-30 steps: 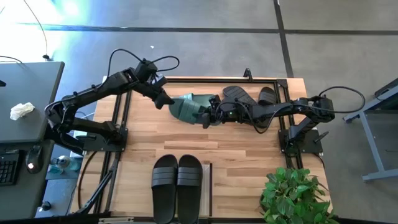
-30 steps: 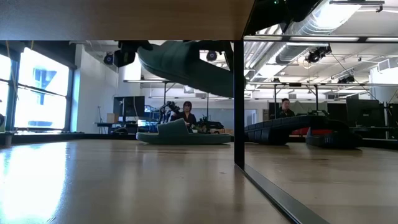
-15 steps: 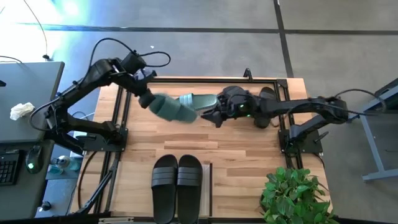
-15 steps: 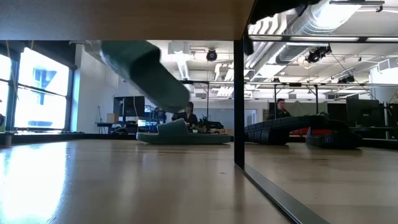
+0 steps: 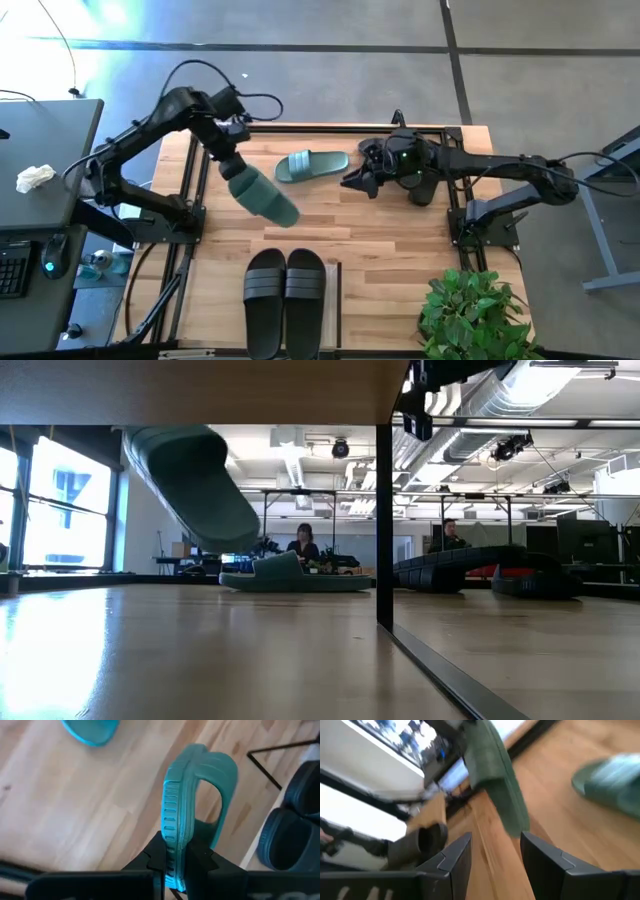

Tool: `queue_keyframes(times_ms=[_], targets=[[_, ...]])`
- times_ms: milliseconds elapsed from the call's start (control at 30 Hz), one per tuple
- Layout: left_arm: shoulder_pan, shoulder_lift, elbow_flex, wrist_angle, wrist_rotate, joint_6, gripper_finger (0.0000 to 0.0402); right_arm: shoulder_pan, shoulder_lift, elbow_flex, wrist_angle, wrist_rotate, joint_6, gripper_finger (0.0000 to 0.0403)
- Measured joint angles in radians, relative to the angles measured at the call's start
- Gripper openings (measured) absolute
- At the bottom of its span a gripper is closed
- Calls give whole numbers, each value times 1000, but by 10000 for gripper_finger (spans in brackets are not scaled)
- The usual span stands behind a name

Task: Pick and place slides into the shelf
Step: Put the green slipper under the shelf

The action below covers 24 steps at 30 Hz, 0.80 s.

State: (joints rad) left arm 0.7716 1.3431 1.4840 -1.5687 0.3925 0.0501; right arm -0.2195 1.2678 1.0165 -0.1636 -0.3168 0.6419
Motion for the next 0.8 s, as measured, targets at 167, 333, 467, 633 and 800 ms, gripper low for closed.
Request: queue_keyframes(times_ms=[167, 333, 467, 633, 800], targets=[[1, 74, -64, -2, 124, 71, 24, 4, 1, 0, -41, -28, -32, 155], [-8, 117, -134, -1, 210, 125, 24, 4, 2, 0, -38, -32, -54, 155], [-5, 112, -200, -1, 237, 157, 24, 4, 2, 0, -38, -32, -74, 155], [-6, 107, -311, -1, 170, 201, 24, 2, 2, 0, -37, -24, -98, 155], [-7, 107, -469, -2, 208, 278, 24, 1, 2, 0, -36, -25, -101, 155]])
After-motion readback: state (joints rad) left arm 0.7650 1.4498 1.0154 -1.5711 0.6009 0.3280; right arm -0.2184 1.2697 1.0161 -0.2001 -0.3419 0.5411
